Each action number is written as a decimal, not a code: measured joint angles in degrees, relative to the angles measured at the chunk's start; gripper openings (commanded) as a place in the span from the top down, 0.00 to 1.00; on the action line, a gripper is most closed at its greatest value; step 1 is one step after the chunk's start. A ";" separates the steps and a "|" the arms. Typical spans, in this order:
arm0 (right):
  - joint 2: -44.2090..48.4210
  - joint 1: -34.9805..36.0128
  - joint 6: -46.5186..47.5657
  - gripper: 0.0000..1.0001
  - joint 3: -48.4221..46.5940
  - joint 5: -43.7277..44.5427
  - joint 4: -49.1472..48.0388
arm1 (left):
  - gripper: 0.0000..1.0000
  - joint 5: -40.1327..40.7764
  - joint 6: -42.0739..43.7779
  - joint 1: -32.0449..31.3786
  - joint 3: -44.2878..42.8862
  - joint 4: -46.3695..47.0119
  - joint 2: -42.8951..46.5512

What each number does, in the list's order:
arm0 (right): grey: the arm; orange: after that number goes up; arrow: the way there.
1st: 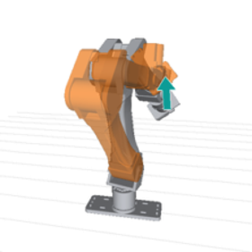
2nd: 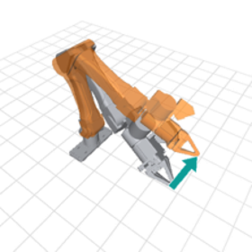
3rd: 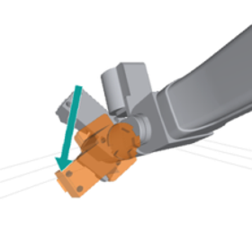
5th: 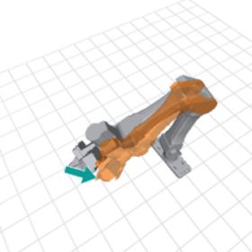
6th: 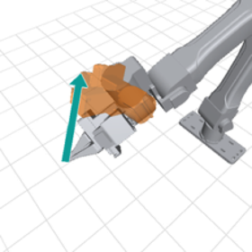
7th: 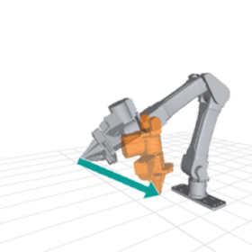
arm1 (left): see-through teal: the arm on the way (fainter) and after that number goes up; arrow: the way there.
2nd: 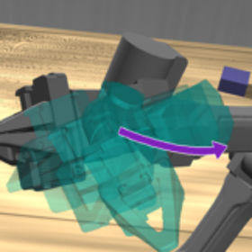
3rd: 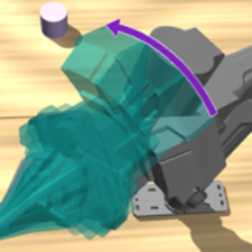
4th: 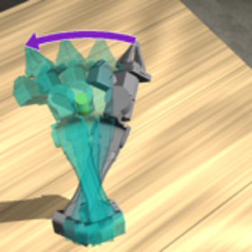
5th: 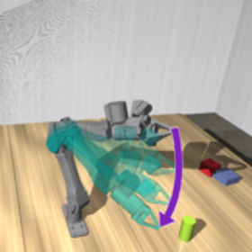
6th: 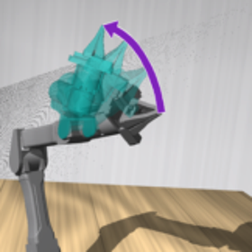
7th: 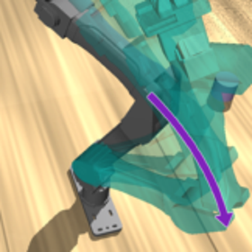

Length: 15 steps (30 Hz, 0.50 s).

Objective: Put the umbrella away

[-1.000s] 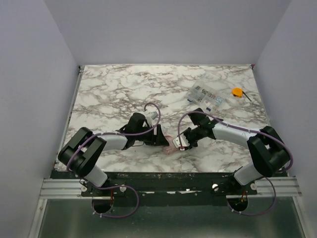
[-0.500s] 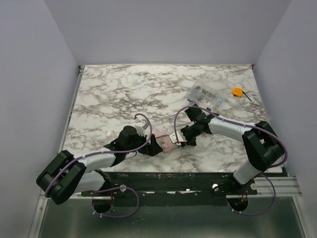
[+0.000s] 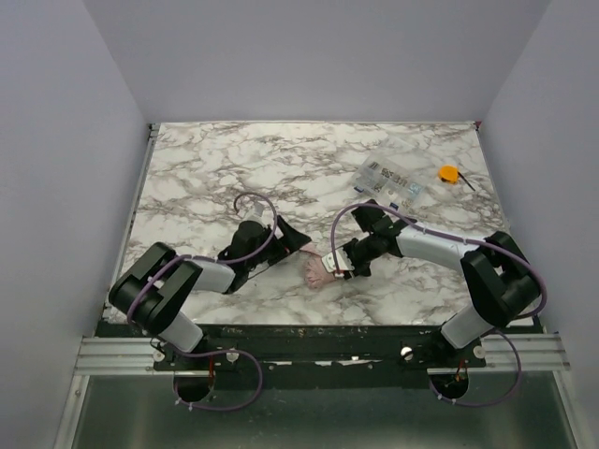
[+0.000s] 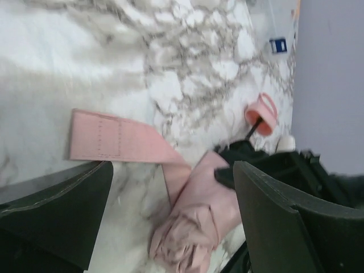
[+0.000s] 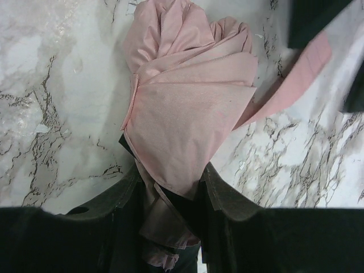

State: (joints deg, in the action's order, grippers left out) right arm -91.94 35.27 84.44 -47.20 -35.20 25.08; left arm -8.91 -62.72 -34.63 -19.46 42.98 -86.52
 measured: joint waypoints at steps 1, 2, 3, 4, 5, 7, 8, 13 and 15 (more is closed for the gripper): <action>0.09 0.00 -0.02 1.00 0.17 0.00 -0.24 | 0.13 0.42 -0.55 1.01 -2.10 -1.16 -1.29; 0.13 0.00 -0.04 1.00 0.26 0.00 -0.39 | 0.12 0.55 -0.74 1.64 -3.91 -2.08 -2.32; 0.13 0.00 -0.15 1.00 0.28 -0.02 -0.46 | 0.13 0.52 -0.79 2.25 -6.32 -3.17 -3.61; 0.13 0.00 -0.28 1.00 0.28 -0.02 -0.50 | 0.13 0.35 -0.76 2.82 -9.94 -4.66 -5.22; 0.13 0.00 -0.44 1.00 0.28 -0.02 -0.55 | 0.13 -0.07 -0.79 3.10 -12.63 -5.70 -6.40; 0.13 0.00 -0.63 1.00 0.28 0.00 -0.59 | 0.13 -1.42 -0.76 3.32 -18.16 -6.16 -8.59; 0.13 0.00 -0.74 1.00 0.28 0.00 -0.61 | 0.13 -2.58 -0.74 3.41 -20.48 -6.25 -9.35; -0.22 0.00 -1.42 1.00 -0.24 -0.02 -0.28 | 0.17 -8.90 0.04 3.93 -28.15 -6.69 -12.22; -0.83 0.00 -1.95 1.00 -1.18 -0.07 0.61 | 0.15 -10.27 1.49 4.11 -28.61 -7.69 -12.02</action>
State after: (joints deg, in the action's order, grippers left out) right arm -92.77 35.27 82.50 -48.38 -35.27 25.69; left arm -19.18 -61.23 -30.52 -48.07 35.29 -98.54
